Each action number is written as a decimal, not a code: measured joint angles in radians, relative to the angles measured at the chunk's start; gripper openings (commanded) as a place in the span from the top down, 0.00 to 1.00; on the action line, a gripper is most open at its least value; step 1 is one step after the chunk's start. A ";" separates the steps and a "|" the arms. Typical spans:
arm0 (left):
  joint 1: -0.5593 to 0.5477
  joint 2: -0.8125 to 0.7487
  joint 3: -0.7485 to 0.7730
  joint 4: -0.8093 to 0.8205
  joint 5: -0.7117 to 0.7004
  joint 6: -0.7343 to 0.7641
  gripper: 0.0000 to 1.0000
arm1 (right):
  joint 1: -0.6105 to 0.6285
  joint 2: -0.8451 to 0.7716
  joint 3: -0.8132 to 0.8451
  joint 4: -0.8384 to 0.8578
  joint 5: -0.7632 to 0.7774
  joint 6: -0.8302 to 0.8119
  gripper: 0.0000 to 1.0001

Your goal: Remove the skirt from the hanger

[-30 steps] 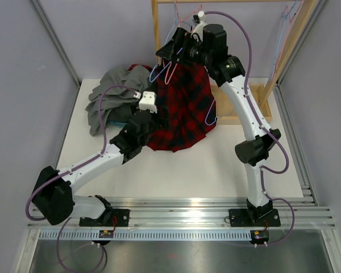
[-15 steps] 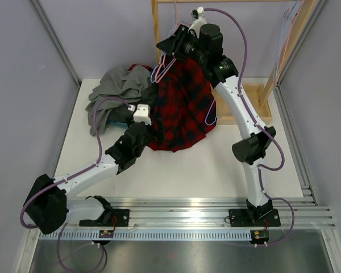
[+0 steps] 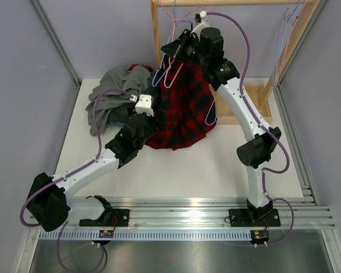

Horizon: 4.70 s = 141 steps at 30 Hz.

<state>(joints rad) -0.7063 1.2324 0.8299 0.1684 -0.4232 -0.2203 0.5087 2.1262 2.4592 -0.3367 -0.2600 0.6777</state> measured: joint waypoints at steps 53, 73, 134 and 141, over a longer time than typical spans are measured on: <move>-0.173 -0.281 0.263 -0.355 0.282 0.109 1.00 | -0.038 -0.322 -0.350 0.036 -0.070 0.102 1.00; -0.576 -0.278 0.222 -0.423 0.309 0.172 1.00 | -0.057 -0.284 -0.226 0.039 0.065 0.100 1.00; 0.607 0.227 0.600 -0.570 0.217 -0.009 1.00 | -0.420 -0.471 -0.709 0.222 -0.375 0.510 0.00; 0.607 0.222 0.592 -0.564 0.219 -0.009 1.00 | -0.450 -0.585 -0.561 -0.105 -0.223 0.230 0.01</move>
<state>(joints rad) -0.0998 1.4548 1.4223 -0.3958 -0.2047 -0.2291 0.0586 1.5414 1.8980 -0.4416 -0.4828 0.9081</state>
